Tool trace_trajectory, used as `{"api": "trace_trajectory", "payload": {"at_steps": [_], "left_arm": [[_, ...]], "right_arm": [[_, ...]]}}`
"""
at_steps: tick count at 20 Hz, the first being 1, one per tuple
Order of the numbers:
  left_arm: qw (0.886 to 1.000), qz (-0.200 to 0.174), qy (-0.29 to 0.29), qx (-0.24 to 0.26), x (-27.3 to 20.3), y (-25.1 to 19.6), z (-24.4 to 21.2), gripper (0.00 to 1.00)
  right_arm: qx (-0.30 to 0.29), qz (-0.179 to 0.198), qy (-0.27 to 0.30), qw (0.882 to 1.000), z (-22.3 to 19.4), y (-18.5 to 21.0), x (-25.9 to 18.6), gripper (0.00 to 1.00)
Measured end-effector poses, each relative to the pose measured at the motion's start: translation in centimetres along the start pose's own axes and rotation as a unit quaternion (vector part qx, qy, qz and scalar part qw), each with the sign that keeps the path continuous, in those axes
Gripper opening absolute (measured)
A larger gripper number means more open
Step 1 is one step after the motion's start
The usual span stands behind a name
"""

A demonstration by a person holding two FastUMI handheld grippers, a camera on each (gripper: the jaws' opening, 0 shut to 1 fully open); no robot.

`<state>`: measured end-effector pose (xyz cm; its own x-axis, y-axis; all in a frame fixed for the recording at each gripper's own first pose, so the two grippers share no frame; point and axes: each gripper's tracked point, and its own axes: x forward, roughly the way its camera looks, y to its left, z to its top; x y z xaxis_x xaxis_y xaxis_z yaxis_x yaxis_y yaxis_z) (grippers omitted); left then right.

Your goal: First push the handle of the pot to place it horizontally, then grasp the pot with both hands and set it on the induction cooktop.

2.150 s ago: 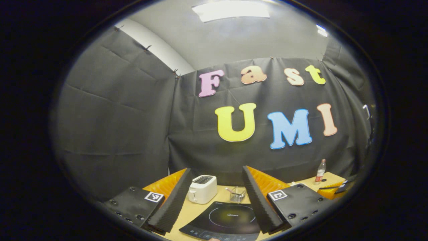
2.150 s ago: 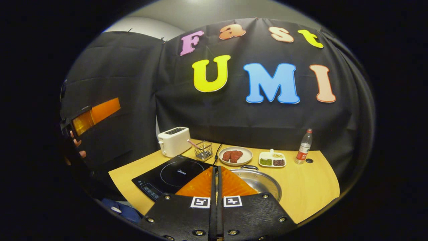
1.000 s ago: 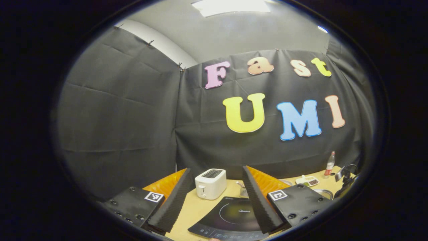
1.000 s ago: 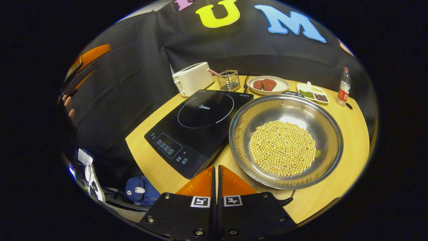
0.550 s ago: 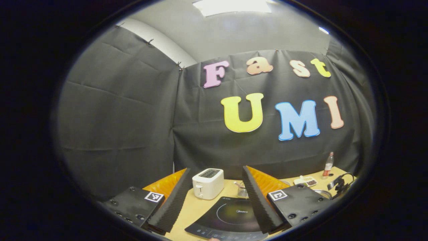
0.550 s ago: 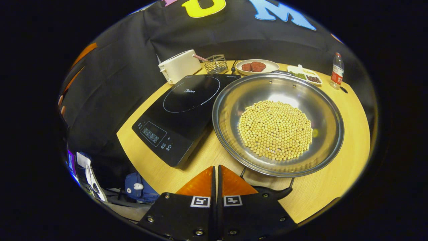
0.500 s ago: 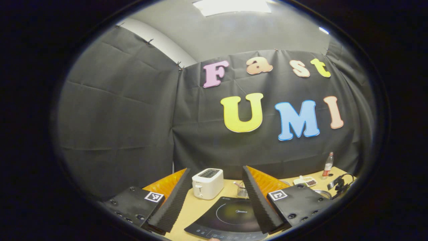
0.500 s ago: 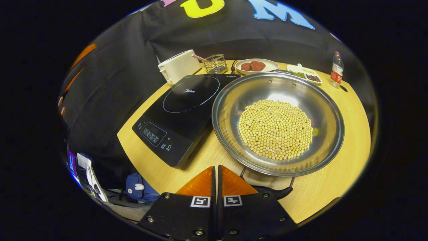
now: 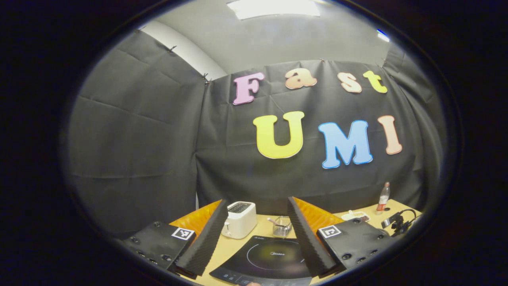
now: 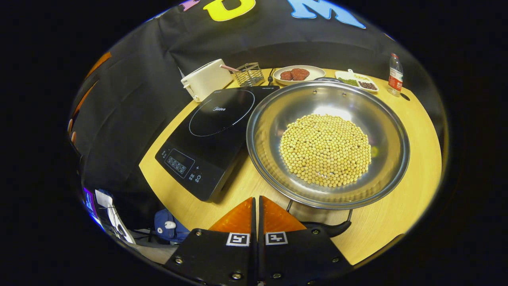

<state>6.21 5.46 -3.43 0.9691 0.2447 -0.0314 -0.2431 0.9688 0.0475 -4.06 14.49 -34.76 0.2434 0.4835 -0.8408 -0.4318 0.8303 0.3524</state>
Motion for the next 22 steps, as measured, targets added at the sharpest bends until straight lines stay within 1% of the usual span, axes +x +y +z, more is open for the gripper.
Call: {"api": "trace_trajectory", "payload": {"at_steps": [1, 3, 4, 5, 6, 7, 8, 9, 10, 12, 13, 14, 16, 17, 18, 20, 21, 22], "left_arm": [[1.000, -0.003, 0.001, -0.001, 0.3, -0.3, -0.1, 1.00], [1.000, -0.012, 0.001, -0.004, 0.9, -1.1, -0.2, 1.00], [1.000, -0.018, 0.001, -0.005, 1.3, -1.5, -0.4, 0.98], [1.000, -0.025, 0.001, -0.007, 1.6, -2.0, -0.3, 0.98], [0.999, -0.032, 0.000, -0.008, 2.0, -2.7, -0.4, 1.00], [0.999, -0.040, 0.000, -0.009, 2.5, -3.3, -0.5, 0.98], [0.999, -0.047, 0.000, -0.010, 2.9, -3.9, -0.5, 1.00], [0.998, -0.054, -0.001, -0.012, 3.2, -4.3, -0.6, 1.00], [0.998, -0.061, -0.002, -0.013, 3.6, -4.8, -0.6, 0.98], [0.997, -0.071, -0.002, -0.017, 4.5, -5.6, -0.9, 0.98], [0.997, -0.076, -0.001, -0.020, 4.9, -5.8, -1.3, 1.00], [0.997, -0.080, 0.000, -0.022, 5.3, -6.1, -1.3, 0.98], [0.996, -0.088, 0.003, -0.026, 6.4, -6.5, -1.8, 0.98], [0.995, -0.093, 0.003, -0.028, 6.9, -6.8, -1.9, 0.98], [0.995, -0.098, 0.004, -0.029, 7.4, -7.1, -2.0, 1.00], [0.993, -0.111, 0.010, -0.030, 8.4, -7.8, -2.5, 1.00], [0.992, -0.118, 0.013, -0.030, 8.8, -8.1, -2.8, 0.98], [0.992, -0.125, 0.013, -0.031, 9.0, -8.4, -2.8, 0.98]], "right_arm": [[0.003, -0.003, 0.001, 1.000, -0.1, -0.3, -0.1, 0.00], [0.014, -0.009, 0.004, 1.000, -0.1, -0.9, -0.4, 0.01], [0.020, -0.013, 0.006, 1.000, 0.0, -1.2, -0.6, 0.01], [0.025, -0.018, 0.007, 0.999, 0.1, -1.5, -0.6, 0.00], [0.029, -0.024, 0.008, 0.999, 0.3, -1.9, -0.8, 0.00], [0.033, -0.029, 0.010, 0.999, 0.3, -2.1, -0.9, 0.01], [0.037, -0.035, 0.012, 0.999, 0.4, -2.4, -1.0, 0.01], [0.041, -0.039, 0.013, 0.998, 0.5, -2.6, -1.1, 0.01], [0.045, -0.043, 0.016, 0.998, 0.5, -2.9, -1.2, 0.01], [0.049, -0.050, 0.021, 0.997, 0.5, -3.3, -1.4, 0.01], [0.050, -0.055, 0.026, 0.997, 0.4, -3.5, -1.4, 0.00], [0.051, -0.059, 0.029, 0.997, 0.4, -3.7, -1.5, 0.01], [0.053, -0.066, 0.038, 0.996, 0.3, -4.3, -1.6, 0.01], [0.054, -0.071, 0.043, 0.995, 0.2, -4.7, -1.6, 0.01], [0.055, -0.077, 0.047, 0.994, 0.2, -5.1, -1.8, 0.00], [0.060, -0.091, 0.055, 0.992, 0.1, -6.1, -2.1, 0.00], [0.063, -0.100, 0.059, 0.991, 0.0, -6.6, -2.4, 0.00], [0.065, -0.108, 0.060, 0.990, 0.1, -7.2, -2.7, 0.01]]}}
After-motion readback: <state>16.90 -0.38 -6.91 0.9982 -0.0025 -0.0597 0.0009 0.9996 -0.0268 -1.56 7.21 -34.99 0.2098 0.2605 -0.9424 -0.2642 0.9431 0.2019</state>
